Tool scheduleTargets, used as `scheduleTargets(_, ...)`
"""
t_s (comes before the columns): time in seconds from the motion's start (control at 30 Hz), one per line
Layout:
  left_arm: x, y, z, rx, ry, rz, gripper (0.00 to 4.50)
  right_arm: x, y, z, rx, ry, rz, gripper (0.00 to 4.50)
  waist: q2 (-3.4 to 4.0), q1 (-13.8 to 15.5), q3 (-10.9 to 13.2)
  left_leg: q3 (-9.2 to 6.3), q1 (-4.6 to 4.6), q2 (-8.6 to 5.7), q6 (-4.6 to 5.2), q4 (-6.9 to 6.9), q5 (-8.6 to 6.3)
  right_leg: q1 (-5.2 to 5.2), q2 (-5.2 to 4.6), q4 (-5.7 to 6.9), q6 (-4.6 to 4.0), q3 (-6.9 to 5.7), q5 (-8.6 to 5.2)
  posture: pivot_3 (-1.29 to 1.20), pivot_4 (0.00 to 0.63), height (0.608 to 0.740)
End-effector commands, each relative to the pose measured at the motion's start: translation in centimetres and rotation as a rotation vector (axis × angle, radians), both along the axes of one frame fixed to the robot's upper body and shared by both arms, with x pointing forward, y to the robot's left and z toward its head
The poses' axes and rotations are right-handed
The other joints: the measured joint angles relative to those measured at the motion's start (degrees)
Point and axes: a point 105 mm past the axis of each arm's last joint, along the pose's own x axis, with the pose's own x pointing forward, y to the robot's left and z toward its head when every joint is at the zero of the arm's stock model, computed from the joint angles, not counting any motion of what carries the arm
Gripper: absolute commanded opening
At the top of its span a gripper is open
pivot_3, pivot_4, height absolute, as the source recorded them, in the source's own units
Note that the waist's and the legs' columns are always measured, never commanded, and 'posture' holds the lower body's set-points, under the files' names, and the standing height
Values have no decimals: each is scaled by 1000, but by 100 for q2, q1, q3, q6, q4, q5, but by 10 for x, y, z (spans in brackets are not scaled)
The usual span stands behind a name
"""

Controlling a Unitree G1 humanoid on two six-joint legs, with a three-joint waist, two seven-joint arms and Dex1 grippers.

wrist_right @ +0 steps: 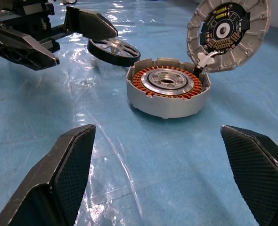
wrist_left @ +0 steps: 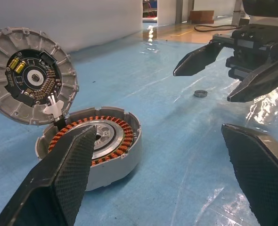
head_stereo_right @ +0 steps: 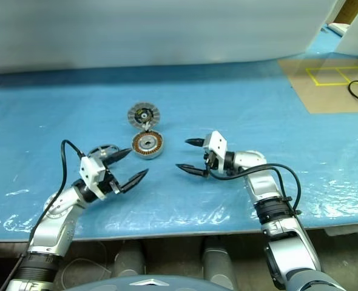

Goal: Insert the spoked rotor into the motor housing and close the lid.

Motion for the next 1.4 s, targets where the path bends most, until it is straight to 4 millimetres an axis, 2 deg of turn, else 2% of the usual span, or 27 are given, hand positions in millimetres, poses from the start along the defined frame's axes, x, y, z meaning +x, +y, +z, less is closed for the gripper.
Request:
scheduleTargets(0.03,-2,0,11,9,-46,-8,4472,-3,9,10,20,-30,22,4500,0,2,0,0,0,0,0,-1,0,0,0,-1,0,0,0,0,150,740)
scheduleTargets(0.2,-3,5,13,13,-48,11,4472,-5,24,15,-33,-68,72,4500,0,-3,0,0,0,0,-2,-2,1,0,0,-2,0,0,0,0,150,740)
scheduleTargets(0.27,-3,7,14,13,-49,22,4472,-6,40,18,-95,-90,109,4500,1,-14,0,0,1,0,-5,-3,3,0,1,-2,0,0,0,0,150,740)
scheduleTargets(0.43,-5,16,15,14,-49,65,4472,5,76,26,-270,-148,158,4500,2,-32,1,0,7,2,-13,-6,7,-1,6,3,0,1,0,0,150,740)
scheduleTargets(0.67,-16,26,14,19,-35,127,4472,32,110,45,-448,-155,191,4500,5,-17,3,1,1,1,-27,-11,7,-3,5,-9,0,-1,0,0,150,740)
scheduleTargets(0.93,-20,28,20,17,-40,165,4472,40,120,36,-699,-118,277,4500,9,-14,5,0,-10,6,-29,-10,6,-8,4,-11,0,-9,0,0,150,740)
scheduleTargets(1.13,-20,29,19,17,-36,181,4472,35,123,32,-747,-98,323,4500,12,-14,7,0,-15,9,-28,-8,6,-14,6,-5,-1,-10,0,0,150,740)
scheduleTargets(1.4,-20,29,16,16,-34,182,4472,38,125,17,-806,-132,284,4500,13,-9,8,0,-13,10,-26,2,5,-14,5,8,-2,-9,0,0,150,740)
